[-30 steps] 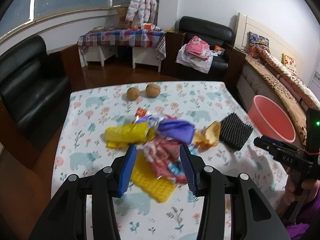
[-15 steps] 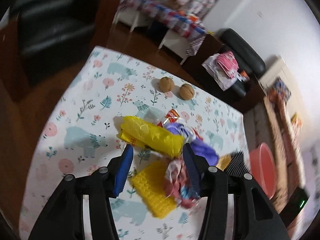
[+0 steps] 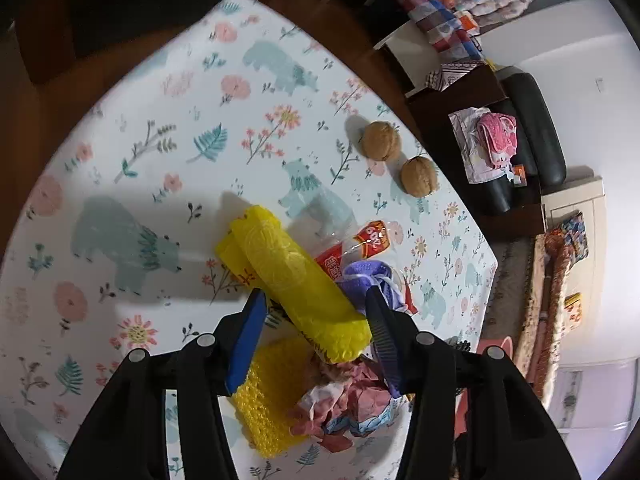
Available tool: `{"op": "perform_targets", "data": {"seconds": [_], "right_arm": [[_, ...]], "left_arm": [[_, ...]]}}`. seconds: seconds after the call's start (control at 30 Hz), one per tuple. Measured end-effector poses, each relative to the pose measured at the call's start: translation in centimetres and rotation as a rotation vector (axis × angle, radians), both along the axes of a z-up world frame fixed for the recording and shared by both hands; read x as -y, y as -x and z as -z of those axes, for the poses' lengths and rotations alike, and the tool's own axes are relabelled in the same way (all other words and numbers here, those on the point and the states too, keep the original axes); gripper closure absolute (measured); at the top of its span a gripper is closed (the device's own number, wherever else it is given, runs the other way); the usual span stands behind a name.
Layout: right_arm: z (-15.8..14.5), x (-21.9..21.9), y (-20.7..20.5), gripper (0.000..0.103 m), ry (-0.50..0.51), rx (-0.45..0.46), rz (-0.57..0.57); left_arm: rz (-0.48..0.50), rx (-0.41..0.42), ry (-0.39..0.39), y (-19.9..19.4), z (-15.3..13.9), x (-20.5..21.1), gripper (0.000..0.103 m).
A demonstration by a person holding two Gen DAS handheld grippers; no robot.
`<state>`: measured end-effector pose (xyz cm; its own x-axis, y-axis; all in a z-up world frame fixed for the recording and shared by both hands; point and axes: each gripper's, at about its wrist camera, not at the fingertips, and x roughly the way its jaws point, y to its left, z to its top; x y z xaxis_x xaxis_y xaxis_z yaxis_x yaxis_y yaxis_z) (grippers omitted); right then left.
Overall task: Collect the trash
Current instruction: 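Grasp the yellow plastic bag with the left gripper while the right gripper grasps the purple cloth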
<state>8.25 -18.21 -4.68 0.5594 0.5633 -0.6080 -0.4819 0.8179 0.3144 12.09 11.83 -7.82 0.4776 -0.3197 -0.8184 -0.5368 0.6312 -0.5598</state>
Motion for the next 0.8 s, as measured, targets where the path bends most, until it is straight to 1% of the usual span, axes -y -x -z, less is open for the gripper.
{"op": "perform_targets", "data": {"seconds": [0.03, 0.07, 0.1, 0.17, 0.23, 0.27, 0.37, 0.5, 0.6, 0.7, 0.8], "right_arm": [[0.0, -0.4, -0.2, 0.055, 0.002, -0.003, -0.011], [0.0, -0.7, -0.3, 0.055, 0.002, -0.008, -0.021], [0.0, -1.1, -0.6, 0.055, -0.001, -0.013, -0.031], [0.1, -1.6, -1.0, 0.055, -0.007, -0.022, -0.040], [0.2, -2.2, -1.5, 0.055, -0.021, -0.040, -0.052], [0.2, -2.6, -1.8, 0.055, -0.033, -0.052, -0.060], [0.4, -3.9, -2.1, 0.055, -0.052, -0.076, -0.094], [0.8, -5.6, -2.5, 0.055, -0.028, -0.083, -0.132], [1.3, -6.6, -3.0, 0.055, 0.018, -0.075, -0.125], [2.0, -7.0, -3.8, 0.055, 0.046, -0.091, -0.115], [2.5, -7.5, -4.3, 0.055, 0.034, -0.112, -0.127]], "left_arm": [[-0.003, 0.007, 0.003, 0.0, 0.2, -0.2, 0.062], [-0.005, 0.013, 0.004, 0.1, 0.3, -0.2, 0.065], [-0.004, 0.023, 0.017, 0.2, 0.4, -0.4, 0.071], [-0.002, 0.033, 0.029, 0.5, 0.4, -0.7, 0.076], [0.009, 0.053, 0.019, 0.8, 0.2, -1.0, 0.090], [0.017, 0.062, 0.014, 0.9, 0.1, -1.1, 0.092], [0.047, 0.087, 0.019, 1.3, 0.0, -1.5, 0.093], [0.051, 0.090, 0.040, 1.6, 0.6, -2.0, 0.094], [0.054, 0.100, 0.055, 2.0, 0.8, -2.3, 0.094], [0.068, 0.114, 0.049, 2.3, 0.7, -2.4, 0.094], [0.082, 0.124, 0.040, 2.5, 0.6, -2.4, 0.094]]}}
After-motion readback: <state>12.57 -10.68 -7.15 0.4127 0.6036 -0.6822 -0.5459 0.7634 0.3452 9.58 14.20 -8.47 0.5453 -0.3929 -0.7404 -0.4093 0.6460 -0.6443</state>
